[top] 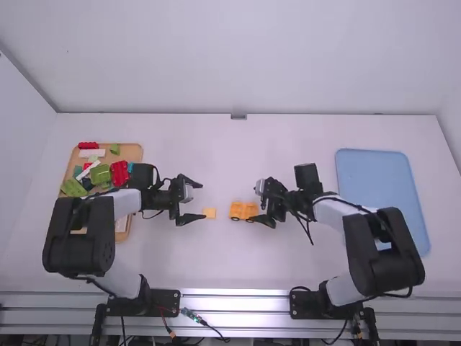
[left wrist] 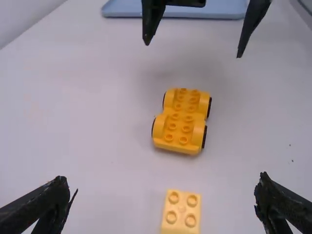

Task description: Assemble lego blocks to make yellow taxi

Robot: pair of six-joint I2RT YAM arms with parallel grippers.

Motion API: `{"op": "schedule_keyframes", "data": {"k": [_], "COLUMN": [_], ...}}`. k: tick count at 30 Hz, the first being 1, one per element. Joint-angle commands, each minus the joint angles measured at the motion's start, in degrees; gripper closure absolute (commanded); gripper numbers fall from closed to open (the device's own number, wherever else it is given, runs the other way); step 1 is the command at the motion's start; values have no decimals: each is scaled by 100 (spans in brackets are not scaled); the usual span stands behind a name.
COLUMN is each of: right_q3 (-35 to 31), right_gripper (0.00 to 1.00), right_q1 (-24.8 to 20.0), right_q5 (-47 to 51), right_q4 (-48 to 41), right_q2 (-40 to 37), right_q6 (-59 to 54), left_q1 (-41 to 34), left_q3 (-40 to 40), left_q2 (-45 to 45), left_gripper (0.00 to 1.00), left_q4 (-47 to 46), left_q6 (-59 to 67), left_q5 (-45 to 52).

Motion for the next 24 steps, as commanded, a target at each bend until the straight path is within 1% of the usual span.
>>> {"op": "schedule_keyframes", "data": {"k": [1,5,8,11,14,18,20,24], "right_q3": [-33,-105,-223,-446,-688,-1016,-1185,-1217], "right_gripper": [1,1,1,1,1,1,1,1], "right_q1": [4,92,173,271,339,295,195,157], "right_q5": [-20,249,396,588,623,619,592,560], "right_q4": [63,98,293,780,1196,1679,1945,2063], "right_q2": [129,133,133,133,133,133,133,256], "right_q6": [302,87,173,470,494,577,761,756], "left_q1": [-26,-28,-37,-157,-315,-509,-592,-610], "left_q3": [-24,-22,-22,-22,-22,-22,-22,-22], "left_q2": [229,505,658,859,977,1029,1040,1040], "left_gripper": [1,1,1,1,1,1,1,1], "left_q4": [9,50,140,391,623,791,1060,1239], "left_q6": [247,413,380,382,380,367,-173,-520], "left_q5": [227,85,-33,-31,-120,-358,-590,-804]}}
